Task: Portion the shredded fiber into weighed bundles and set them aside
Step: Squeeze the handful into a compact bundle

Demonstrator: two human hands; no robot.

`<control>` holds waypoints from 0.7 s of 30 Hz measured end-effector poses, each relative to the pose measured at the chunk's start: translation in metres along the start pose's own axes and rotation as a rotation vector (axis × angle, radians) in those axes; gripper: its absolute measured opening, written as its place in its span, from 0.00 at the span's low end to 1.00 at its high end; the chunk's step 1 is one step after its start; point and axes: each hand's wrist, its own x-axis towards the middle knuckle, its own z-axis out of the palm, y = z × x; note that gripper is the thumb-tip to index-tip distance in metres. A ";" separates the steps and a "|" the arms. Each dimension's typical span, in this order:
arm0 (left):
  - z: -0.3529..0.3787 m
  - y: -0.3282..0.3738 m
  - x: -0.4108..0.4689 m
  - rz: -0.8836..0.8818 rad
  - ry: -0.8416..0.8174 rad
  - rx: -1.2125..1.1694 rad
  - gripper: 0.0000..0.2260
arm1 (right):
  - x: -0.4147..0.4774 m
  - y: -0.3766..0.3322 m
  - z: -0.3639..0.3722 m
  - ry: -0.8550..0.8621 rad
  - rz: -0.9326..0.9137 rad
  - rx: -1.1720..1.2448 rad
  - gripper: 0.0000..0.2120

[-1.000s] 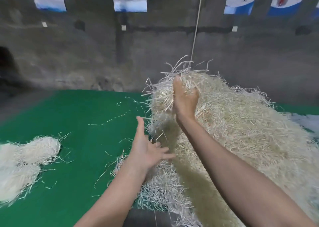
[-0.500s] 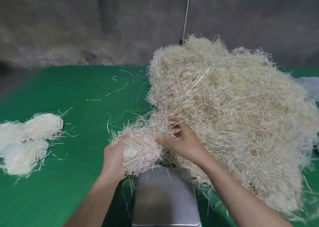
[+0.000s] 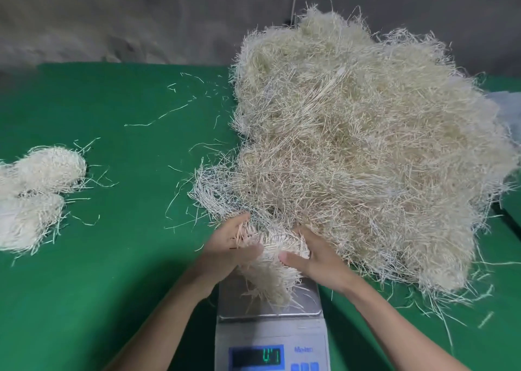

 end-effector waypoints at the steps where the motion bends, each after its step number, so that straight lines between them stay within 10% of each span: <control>1: 0.005 -0.005 -0.001 0.037 0.022 0.082 0.33 | 0.000 0.003 0.004 0.008 -0.020 -0.086 0.36; 7: 0.020 -0.024 -0.009 0.135 0.261 0.191 0.30 | -0.012 0.012 0.007 0.343 -0.291 -0.281 0.24; 17: 0.018 -0.025 -0.021 -0.014 0.313 0.025 0.39 | -0.024 0.013 0.010 0.334 -0.237 -0.088 0.17; 21: 0.004 -0.033 -0.027 -0.069 0.424 -0.104 0.23 | -0.028 0.007 0.000 0.374 -0.281 -0.116 0.16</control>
